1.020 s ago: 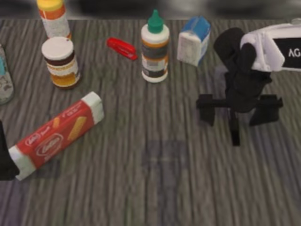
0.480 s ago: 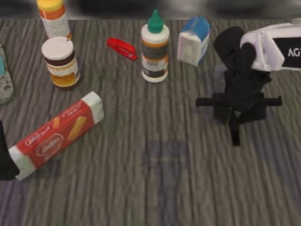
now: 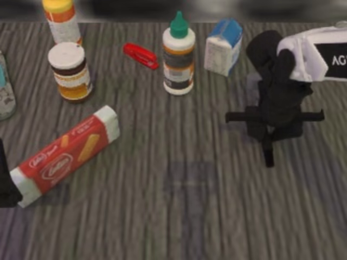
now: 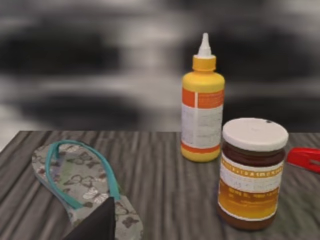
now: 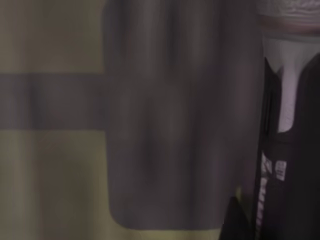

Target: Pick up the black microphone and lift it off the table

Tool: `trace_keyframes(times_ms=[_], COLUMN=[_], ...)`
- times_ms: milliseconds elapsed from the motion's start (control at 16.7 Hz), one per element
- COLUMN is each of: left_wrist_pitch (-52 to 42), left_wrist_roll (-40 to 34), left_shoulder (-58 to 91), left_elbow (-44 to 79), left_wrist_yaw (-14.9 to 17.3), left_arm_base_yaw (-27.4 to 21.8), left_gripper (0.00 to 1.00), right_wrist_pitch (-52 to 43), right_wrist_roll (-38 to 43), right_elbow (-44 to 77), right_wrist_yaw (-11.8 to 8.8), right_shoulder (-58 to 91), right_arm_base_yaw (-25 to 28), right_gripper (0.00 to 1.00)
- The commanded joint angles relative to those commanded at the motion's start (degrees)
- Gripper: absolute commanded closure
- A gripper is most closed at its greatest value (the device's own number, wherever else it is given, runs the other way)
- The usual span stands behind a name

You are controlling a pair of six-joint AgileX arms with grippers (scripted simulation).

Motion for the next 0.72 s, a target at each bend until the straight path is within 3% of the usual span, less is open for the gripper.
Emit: trace_keyframes(times_ms=[300,720], left_wrist_pitch=[0.0,0.0], left_wrist_roll=[0.0,0.0], left_shoulder=[0.0,0.0], left_elbow=[0.0,0.0], left_wrist_yaw=[0.0,0.0], left_arm_base_yaw=[0.0,0.0], left_gripper=[0.00,0.00], right_wrist_pitch=[11.5,45.2], right_wrist_roll=[-3.1,-10.8], right_elbow=[-2.8,-12.7], right_wrist_yaw=[-3.6,-13.0], right_shoulder=[-2.3,-8.1], right_arm_base_yaw=[0.2,0.1], right_gripper=[1.00,1.00])
